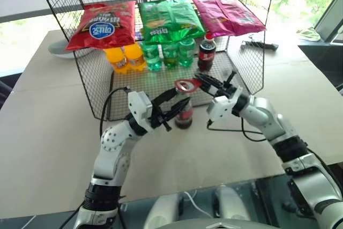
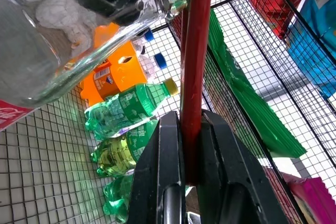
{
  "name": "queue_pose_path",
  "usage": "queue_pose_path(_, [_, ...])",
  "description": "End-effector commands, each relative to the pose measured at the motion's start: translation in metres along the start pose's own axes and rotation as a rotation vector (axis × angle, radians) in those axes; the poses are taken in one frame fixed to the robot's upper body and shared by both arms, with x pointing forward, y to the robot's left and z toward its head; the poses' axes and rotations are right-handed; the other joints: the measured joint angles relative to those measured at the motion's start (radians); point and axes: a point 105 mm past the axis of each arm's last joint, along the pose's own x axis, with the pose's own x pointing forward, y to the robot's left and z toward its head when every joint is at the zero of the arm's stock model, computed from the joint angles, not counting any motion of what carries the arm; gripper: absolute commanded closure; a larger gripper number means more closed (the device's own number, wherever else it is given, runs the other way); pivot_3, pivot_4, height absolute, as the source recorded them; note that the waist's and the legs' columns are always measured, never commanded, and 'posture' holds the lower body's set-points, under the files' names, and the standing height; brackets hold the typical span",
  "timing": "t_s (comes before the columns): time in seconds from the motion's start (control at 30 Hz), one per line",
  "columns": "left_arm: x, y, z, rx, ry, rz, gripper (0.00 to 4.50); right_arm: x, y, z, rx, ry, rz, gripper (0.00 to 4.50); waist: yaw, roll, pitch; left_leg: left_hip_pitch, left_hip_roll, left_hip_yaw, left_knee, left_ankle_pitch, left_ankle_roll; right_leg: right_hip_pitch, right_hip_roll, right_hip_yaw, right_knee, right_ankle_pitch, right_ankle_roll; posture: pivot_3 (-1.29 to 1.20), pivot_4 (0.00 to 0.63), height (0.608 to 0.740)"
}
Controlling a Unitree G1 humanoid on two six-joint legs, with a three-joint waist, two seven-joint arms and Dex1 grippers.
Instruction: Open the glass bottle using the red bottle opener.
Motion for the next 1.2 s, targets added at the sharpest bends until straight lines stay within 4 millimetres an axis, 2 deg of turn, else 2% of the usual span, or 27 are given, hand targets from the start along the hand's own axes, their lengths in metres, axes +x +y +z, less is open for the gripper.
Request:
queue_pose_path(0.03, [0.001,-0.003,-0.006,0.001,0.029,-0.01,2.85,0.008,-0.016,0.007,-0.079,-0.053,-0.011,4.5,0.0,0.0,0.0,0.0,0.0,0.0,0.0,0.0,0.0,0.0,0.0,0.0,0.0,0.0,0.0,0.0,0.15,0.74])
queue_pose_path(0.7, [0.005,-0.006,-0.008,-0.006,0.025,-0.018,2.85,0.003,-0.036,0.0,-0.168,-0.04,-0.064,4.5,0.0,0.0,0.0,0.0,0.0,0.001,-0.004,0.0,0.0,0.0,0.0,0.001,-0.002,0.0,0.0,0.0,0.15,0.74])
queue_pose_path(1.2, [0.003,-0.006,-0.008,-0.011,0.032,-0.016,2.85,0.001,-0.055,0.018,-0.188,-0.125,-0.195,4.5,0.0,0.0,0.0,0.0,0.0,0.002,-0.007,0.0,0.0,-0.001,0.0,0.002,-0.003,0.0,0.0,0.0,0.15,0.74])
